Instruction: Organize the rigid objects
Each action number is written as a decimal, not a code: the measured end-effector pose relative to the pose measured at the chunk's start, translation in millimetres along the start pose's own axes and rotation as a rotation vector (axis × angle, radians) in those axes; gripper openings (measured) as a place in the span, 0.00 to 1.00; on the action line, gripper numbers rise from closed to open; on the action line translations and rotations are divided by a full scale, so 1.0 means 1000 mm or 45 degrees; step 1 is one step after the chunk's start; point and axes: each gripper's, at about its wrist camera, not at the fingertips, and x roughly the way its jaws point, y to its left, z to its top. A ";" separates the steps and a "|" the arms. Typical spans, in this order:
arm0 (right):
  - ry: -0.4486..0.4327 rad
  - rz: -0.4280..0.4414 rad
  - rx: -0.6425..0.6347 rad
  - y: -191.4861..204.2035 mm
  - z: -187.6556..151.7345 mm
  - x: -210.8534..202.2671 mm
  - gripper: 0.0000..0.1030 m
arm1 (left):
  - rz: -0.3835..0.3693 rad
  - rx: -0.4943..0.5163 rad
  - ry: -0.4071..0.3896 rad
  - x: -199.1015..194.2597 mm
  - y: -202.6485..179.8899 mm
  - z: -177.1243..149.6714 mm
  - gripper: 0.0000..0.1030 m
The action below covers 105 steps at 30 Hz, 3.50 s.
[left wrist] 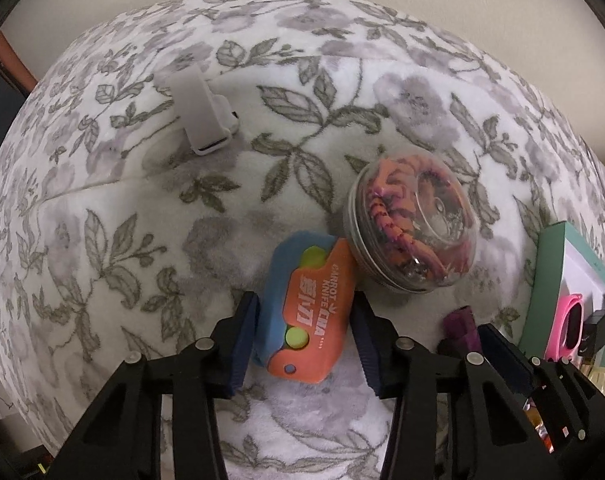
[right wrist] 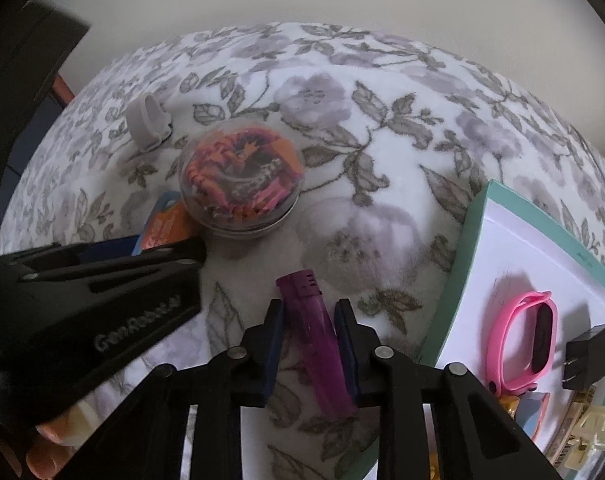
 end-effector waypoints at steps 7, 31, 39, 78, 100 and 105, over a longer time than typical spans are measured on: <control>-0.028 0.114 0.079 -0.011 0.004 -0.006 0.22 | 0.031 -0.102 -0.037 -0.010 0.028 0.009 0.44; -0.276 0.215 0.135 -0.026 0.017 -0.082 0.12 | -0.010 -0.210 -0.357 -0.108 0.056 0.017 0.44; -0.215 0.180 0.117 -0.028 0.015 -0.065 0.12 | 0.006 -0.197 -0.306 -0.093 0.052 0.017 0.44; -0.096 -0.042 0.375 -0.034 0.007 -0.003 0.41 | 0.030 -0.222 -0.092 -0.028 0.055 0.012 0.44; -0.171 -0.084 0.137 -0.010 0.009 -0.007 0.20 | 0.024 -0.226 -0.084 -0.024 0.055 0.011 0.44; -0.225 -0.050 0.156 -0.014 0.011 -0.027 0.20 | 0.015 -0.233 -0.148 -0.044 0.058 0.014 0.44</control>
